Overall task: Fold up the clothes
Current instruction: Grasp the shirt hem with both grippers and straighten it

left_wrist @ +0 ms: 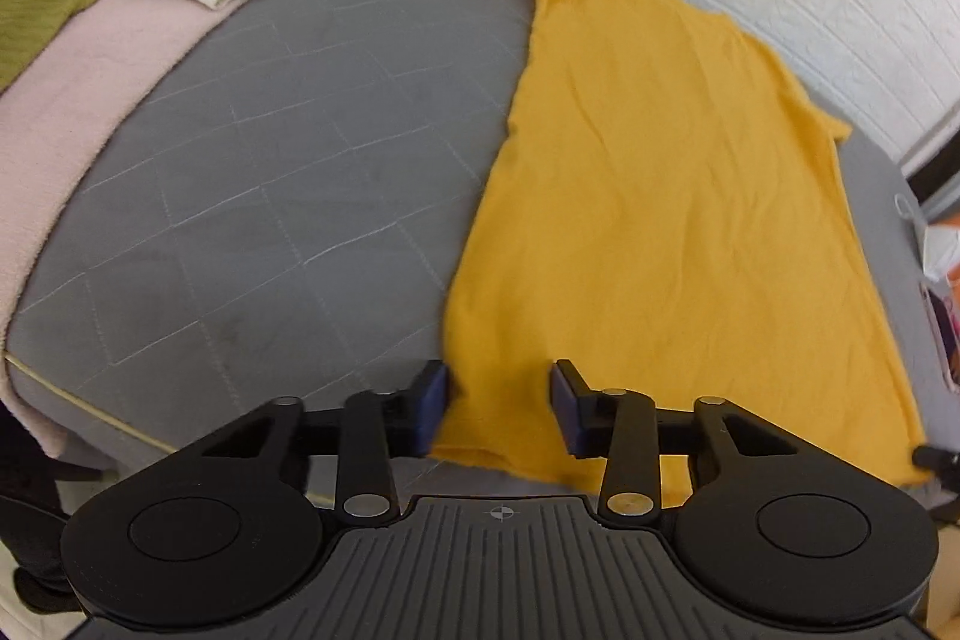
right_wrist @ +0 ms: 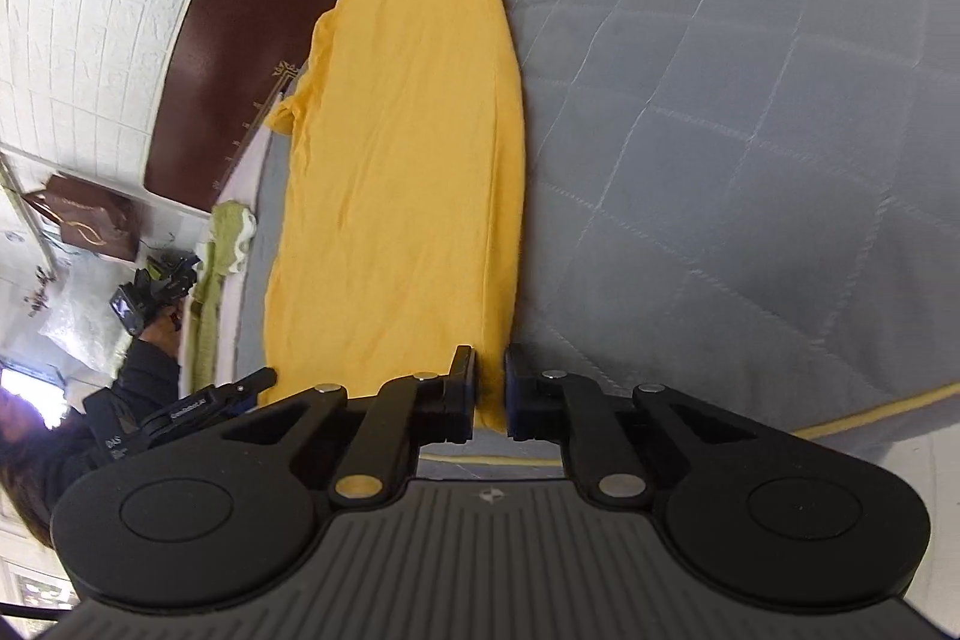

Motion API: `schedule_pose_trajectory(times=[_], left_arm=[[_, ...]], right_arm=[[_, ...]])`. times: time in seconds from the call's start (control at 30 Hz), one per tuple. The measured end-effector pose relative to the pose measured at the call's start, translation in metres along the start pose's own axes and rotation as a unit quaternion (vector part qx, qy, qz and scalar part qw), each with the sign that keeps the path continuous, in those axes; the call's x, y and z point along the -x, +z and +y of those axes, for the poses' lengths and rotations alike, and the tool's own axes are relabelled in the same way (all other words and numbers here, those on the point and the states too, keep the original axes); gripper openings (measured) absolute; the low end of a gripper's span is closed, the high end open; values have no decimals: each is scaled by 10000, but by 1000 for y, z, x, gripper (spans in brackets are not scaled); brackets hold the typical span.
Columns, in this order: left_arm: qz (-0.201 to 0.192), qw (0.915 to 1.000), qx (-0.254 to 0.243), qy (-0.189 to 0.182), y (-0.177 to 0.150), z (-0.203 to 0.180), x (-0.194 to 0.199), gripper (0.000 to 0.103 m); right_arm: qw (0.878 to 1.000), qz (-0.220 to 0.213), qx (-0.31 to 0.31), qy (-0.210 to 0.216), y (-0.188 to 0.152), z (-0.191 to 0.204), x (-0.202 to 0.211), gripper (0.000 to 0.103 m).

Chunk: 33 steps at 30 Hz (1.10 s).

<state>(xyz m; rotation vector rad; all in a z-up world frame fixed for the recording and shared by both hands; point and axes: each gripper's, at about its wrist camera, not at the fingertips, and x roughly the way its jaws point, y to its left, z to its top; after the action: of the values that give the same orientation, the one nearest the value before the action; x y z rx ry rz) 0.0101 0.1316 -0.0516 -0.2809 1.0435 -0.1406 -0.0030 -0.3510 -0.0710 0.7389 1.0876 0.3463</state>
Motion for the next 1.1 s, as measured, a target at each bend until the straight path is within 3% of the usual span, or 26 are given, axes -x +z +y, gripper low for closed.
schedule_pose_trajectory(times=[0.17, 0.23, 0.3, 0.43, 0.47, 0.53, 0.67, 0.77, 0.83, 0.9, 1.0, 1.03, 1.1], left_arm=[[95, 9997, -206, 64, -6, 1, 2, 33], [68, 9999, -141, 8, -6, 1, 5, 45], [5, 9999, 3, -103, -5, 3, 9, 48], [-378, 9990, 2, -257, 3, -7, 23, 79], [-479, 9983, -96, -324, 7, -13, 26, 87], [-747, 9956, -477, -309, 16, -33, 30, 90], [-1193, 9810, -1528, -11, 30, -81, 20, 103], [-574, 9767, -2068, -74, 27, -105, -24, 102], [-167, 9709, -2389, 73, 14, -110, -48, 99], [-78, 9631, -2683, 197, -4, -103, -52, 102], [210, 9634, -2669, 117, -16, -77, -36, 102], [294, 9636, -2656, 117, -19, -67, -31, 103], [404, 9590, -2783, 352, -25, -55, -21, 103]], right_arm=[[9968, -65, 424, -672, -8, 0, 9, 6], [9973, -70, 345, -646, -9, -1, 10, 5], [9961, -188, 484, -716, -8, 7, 13, 6], [9913, -470, 891, -848, -4, 28, 18, 8], [9898, -522, 1041, -817, -2, 38, 16, 8], [9845, -558, 1447, -825, 2, 60, 6, 10], [9655, -529, 2290, -1124, 9, 95, -28, 22], [9559, -213, 2642, -1262, 15, 105, -57, 35], [9487, 134, 2777, -1504, 10, 101, -71, 37], [9412, 250, 2955, -1620, 1, 96, -67, 37], [9276, 423, 3084, -2066, -14, 86, -37, 38], [9219, 471, 3089, -2288, -18, 80, -28, 55], [9136, 450, 3051, -2651, -21, 68, -11, 74]])
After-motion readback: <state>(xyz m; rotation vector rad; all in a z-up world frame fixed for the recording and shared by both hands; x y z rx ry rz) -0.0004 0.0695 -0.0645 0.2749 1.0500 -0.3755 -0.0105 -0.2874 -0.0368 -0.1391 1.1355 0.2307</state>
